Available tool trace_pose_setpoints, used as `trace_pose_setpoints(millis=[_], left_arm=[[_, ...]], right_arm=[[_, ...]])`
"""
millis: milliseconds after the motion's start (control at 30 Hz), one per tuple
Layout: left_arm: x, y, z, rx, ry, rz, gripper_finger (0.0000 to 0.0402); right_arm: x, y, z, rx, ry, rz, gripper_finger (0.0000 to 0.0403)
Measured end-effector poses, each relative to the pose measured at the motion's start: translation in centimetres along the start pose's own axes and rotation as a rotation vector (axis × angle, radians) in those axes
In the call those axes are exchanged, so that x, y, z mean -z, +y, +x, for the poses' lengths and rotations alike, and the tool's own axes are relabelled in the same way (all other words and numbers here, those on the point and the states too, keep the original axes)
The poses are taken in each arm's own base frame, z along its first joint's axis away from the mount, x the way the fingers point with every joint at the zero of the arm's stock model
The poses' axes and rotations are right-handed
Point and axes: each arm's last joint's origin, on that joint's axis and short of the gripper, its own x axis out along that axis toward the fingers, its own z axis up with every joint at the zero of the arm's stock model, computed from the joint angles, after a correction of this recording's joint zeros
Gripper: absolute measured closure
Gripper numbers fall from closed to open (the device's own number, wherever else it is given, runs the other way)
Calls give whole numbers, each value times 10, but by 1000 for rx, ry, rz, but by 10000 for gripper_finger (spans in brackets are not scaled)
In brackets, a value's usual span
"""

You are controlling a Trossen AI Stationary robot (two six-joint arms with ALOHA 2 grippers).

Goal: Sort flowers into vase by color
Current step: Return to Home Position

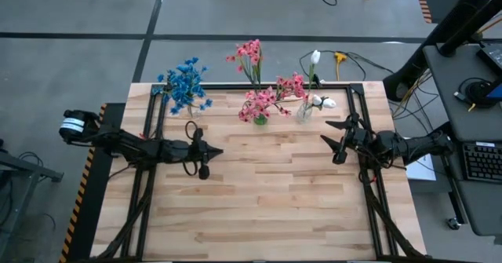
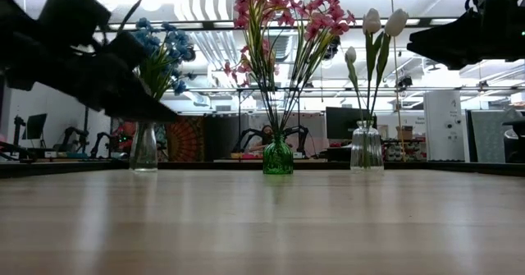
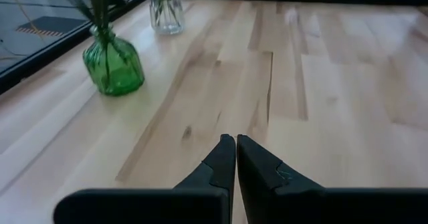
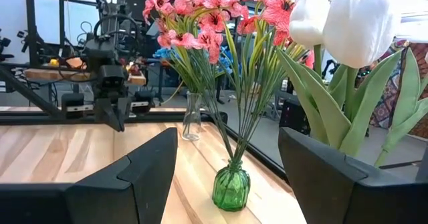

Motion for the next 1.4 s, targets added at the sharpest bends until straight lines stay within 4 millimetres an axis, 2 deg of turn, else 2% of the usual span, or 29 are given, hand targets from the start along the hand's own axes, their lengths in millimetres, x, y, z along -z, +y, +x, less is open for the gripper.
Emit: trace_pose_setpoints(millis=[300,467,533,633,733,833,1000,1133,1267,1333,1400], left_arm=[[-35,-15,36,4,-36,-12,401],[-66,-28,68,11,-85,-27,402],[-76,-29,73,29,-108,-36,402],[-95,-24,63,13,-192,-65,402],[-97,-21,47,20,-247,-80,402],[-84,-14,29,17,-258,-60,402],[-64,-5,2,33,-396,-109,402],[-59,2,-18,62,-543,-209,402],[-60,6,-31,90,-583,-337,402],[-60,9,-39,74,-581,-330,402],[-52,12,-46,51,-533,-269,402]], right_arm=[[0,0,0,0,1,-1,149],[0,0,0,0,2,-1,149],[0,0,0,0,2,-1,149],[0,0,0,-1,3,-2,149],[1,0,0,0,5,-3,149],[1,0,0,-2,13,-7,149],[2,1,1,-4,24,-13,149],[3,1,1,-4,27,-15,149],[3,1,1,-5,32,-17,149],[3,1,1,-6,33,-18,149],[3,1,1,-6,34,-19,149]])
